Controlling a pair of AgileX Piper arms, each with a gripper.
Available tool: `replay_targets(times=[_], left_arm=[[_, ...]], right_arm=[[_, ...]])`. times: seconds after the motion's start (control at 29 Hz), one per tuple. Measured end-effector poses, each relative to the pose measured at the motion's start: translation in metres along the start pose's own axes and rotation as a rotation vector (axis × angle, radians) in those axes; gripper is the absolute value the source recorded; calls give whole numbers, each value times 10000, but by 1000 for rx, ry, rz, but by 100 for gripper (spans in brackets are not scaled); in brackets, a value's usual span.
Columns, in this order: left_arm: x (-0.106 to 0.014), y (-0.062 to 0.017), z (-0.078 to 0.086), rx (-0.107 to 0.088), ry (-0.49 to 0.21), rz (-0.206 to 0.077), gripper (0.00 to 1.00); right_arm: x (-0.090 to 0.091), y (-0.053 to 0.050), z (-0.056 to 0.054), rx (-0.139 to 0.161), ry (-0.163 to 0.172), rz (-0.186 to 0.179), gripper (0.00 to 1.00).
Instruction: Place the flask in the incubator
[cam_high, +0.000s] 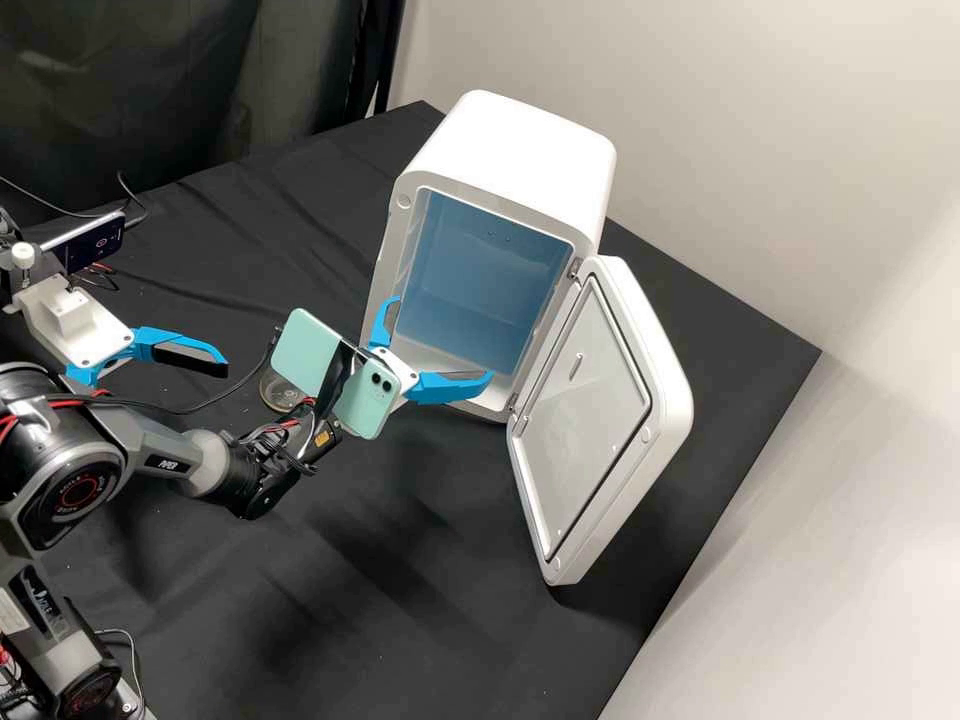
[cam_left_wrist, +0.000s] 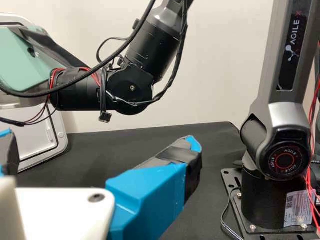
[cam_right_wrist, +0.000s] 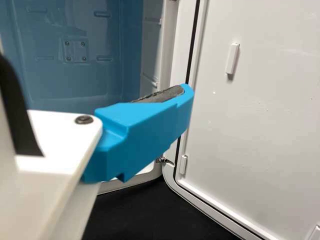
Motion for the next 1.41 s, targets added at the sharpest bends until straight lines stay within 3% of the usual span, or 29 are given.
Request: replay_targets(times=[0.31, 0.48, 0.62, 0.69, 0.86, 1.41], left_arm=[[0, 0, 0, 0, 0, 0, 100], [0, 0, 0, 0, 0, 0, 100], [0, 0, 0, 0, 0, 0, 100], [0, 0, 0, 0, 0, 0, 100], [0, 0, 0, 0, 0, 0, 100], [0, 0, 0, 0, 0, 0, 100]], right_arm=[[-6, -1, -1, -1, 1, -1, 100], [-51, -30, 3, -13, 9, -25, 100], [-147, -70, 35, 0, 14, -35, 100], [-311, -149, 80, -3, 24, -53, 100], [-452, -267, 109, -27, 36, -130, 100], [-480, -284, 113, -26, 40, -136, 100]])
